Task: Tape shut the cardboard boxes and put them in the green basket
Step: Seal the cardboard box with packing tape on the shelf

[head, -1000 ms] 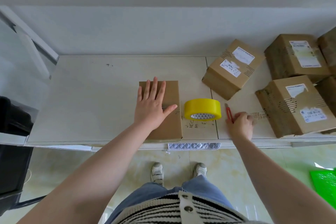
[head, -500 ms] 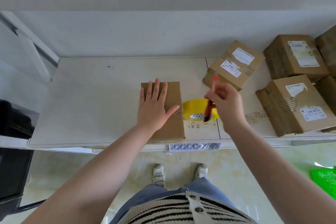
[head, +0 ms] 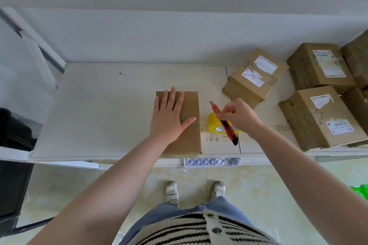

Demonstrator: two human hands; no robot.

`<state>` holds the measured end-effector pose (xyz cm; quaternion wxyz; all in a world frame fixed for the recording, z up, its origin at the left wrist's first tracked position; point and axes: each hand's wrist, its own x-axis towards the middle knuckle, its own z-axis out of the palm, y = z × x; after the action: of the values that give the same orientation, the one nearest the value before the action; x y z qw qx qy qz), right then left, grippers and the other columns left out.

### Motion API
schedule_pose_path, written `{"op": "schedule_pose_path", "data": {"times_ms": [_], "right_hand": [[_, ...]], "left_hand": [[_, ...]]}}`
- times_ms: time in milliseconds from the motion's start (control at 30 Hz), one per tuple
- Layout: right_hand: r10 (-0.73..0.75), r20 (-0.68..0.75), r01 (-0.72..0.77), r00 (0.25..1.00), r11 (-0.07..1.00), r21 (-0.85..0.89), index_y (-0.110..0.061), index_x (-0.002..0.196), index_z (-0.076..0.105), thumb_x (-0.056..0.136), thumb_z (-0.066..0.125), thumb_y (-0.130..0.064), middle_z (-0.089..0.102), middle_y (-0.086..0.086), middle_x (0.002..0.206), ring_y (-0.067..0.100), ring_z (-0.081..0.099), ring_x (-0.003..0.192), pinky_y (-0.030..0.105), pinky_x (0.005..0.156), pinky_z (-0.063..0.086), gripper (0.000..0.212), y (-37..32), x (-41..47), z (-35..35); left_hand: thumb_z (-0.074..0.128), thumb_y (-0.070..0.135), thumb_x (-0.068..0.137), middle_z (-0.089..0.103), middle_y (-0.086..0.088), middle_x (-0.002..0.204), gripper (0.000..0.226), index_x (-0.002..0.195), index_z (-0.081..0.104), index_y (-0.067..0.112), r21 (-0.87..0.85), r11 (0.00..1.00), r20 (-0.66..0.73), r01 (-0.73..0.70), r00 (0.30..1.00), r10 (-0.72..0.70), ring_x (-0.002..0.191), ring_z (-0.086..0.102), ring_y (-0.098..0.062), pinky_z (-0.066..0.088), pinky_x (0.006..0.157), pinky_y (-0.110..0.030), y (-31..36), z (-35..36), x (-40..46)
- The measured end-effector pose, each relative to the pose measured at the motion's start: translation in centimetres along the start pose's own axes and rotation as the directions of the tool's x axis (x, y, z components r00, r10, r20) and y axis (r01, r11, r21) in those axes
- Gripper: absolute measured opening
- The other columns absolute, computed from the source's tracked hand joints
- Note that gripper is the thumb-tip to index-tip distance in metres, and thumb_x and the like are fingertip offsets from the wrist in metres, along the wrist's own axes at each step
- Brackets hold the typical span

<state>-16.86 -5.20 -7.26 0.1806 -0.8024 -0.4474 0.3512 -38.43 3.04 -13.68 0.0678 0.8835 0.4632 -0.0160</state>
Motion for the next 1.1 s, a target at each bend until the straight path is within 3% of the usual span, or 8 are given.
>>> {"op": "schedule_pose_path", "data": {"times_ms": [200, 467, 733, 800, 833, 933, 1000, 1100], "right_hand": [[-0.055, 0.096, 0.069, 0.994, 0.986, -0.153, -0.019, 0.074, 0.069, 0.08, 0.077, -0.032, 0.039, -0.004, 0.103, 0.017, 0.037, 0.104, 0.03, 0.092, 0.033, 0.017, 0.4, -0.4, -0.5], [-0.05, 0.073, 0.071, 0.996, 0.942, -0.328, -0.025, 0.077, 0.068, 0.078, 0.076, -0.04, 0.035, -0.005, 0.105, 0.017, 0.032, 0.106, 0.028, 0.09, 0.03, 0.018, -0.3, -0.2, 0.6], [-0.123, -0.08, 0.082, 0.989, 0.914, -0.397, -0.033, 0.077, 0.061, 0.088, 0.063, -0.045, 0.035, -0.006, 0.1, 0.016, 0.029, 0.097, 0.028, 0.089, 0.02, 0.016, 0.1, -0.2, 2.4], [-0.137, -0.173, 0.093, 0.975, 0.966, -0.24, -0.027, 0.074, 0.056, 0.094, 0.058, -0.038, 0.042, -0.005, 0.095, 0.018, 0.04, 0.093, 0.029, 0.084, 0.03, 0.023, 0.4, -0.3, 2.5], [-0.104, -0.216, 0.099, 0.971, 0.995, -0.033, -0.025, 0.071, 0.053, 0.096, 0.056, -0.033, 0.046, -0.005, 0.089, 0.019, 0.047, 0.086, 0.03, 0.077, 0.037, 0.026, 0.7, -0.5, 2.2], [0.095, -0.332, 0.102, 0.938, 0.842, 0.529, -0.022, 0.074, 0.055, 0.098, 0.054, -0.028, 0.054, -0.005, 0.07, 0.011, 0.052, 0.059, 0.025, 0.055, 0.045, 0.025, 2.5, -1.2, 0.7], [0.283, -0.366, 0.005, 0.887, 0.785, 0.619, -0.016, 0.082, 0.062, 0.098, 0.054, -0.025, 0.056, -0.003, 0.067, 0.009, 0.053, 0.055, 0.026, 0.057, 0.046, 0.02, 5.3, -1.4, 0.4], [0.431, -0.289, -0.284, 0.855, 0.854, 0.436, -0.004, 0.103, 0.07, 0.098, 0.051, -0.014, 0.059, 0.003, 0.071, 0.019, 0.051, 0.063, 0.031, 0.062, 0.04, 0.021, 10.2, -1.3, 1.8]], "left_hand": [[0.001, 0.078, 0.083, -0.018, -0.004, 0.163, 0.09, 0.155, -0.011, 0.025, 0.005, 1.0, -0.016, 0.001, 1.0, -0.001, 0.15, -0.017, -0.024, -0.008, 0.122, -0.045, 0.0, 0.1, 0.0], [0.002, 0.078, 0.084, -0.02, -0.004, 0.162, 0.089, 0.155, -0.013, 0.025, 0.002, 1.0, -0.015, 0.005, 1.0, -0.005, 0.149, -0.018, -0.024, -0.007, 0.122, -0.045, 0.0, 0.1, 0.0], [0.001, 0.078, 0.084, -0.02, -0.005, 0.162, 0.09, 0.155, -0.013, 0.025, 0.006, 1.0, -0.007, 0.006, 1.0, -0.006, 0.149, -0.018, -0.024, -0.007, 0.122, -0.045, 0.2, 0.0, -0.1], [0.002, 0.078, 0.085, -0.02, -0.005, 0.162, 0.089, 0.155, -0.012, 0.025, 0.009, 1.0, -0.004, 0.008, 1.0, -0.008, 0.15, -0.017, -0.024, -0.007, 0.122, -0.045, 0.1, 0.0, 0.0], [0.003, 0.078, 0.085, -0.019, -0.005, 0.162, 0.089, 0.155, -0.012, 0.025, 0.012, 1.0, -0.003, 0.008, 1.0, -0.008, 0.15, -0.017, -0.024, -0.007, 0.122, -0.046, 0.1, 0.0, 0.0], [0.003, 0.077, 0.085, -0.017, -0.006, 0.163, 0.089, 0.155, -0.01, 0.024, 0.013, 1.0, -0.011, 0.004, 1.0, -0.004, 0.15, -0.014, -0.025, -0.006, 0.122, -0.046, 0.1, 0.1, 0.0], [0.003, 0.077, 0.083, -0.015, -0.007, 0.163, 0.091, 0.156, -0.009, 0.024, 0.015, 1.0, -0.012, 0.001, 1.0, -0.001, 0.151, -0.012, -0.026, -0.004, 0.122, -0.047, 0.1, 0.1, 0.0], [-0.001, 0.078, 0.081, -0.016, -0.007, 0.163, 0.092, 0.156, -0.009, 0.024, 0.021, 1.0, -0.014, 0.005, 1.0, -0.004, 0.151, -0.012, -0.026, -0.004, 0.122, -0.047, 0.1, 0.2, 0.1]]}}
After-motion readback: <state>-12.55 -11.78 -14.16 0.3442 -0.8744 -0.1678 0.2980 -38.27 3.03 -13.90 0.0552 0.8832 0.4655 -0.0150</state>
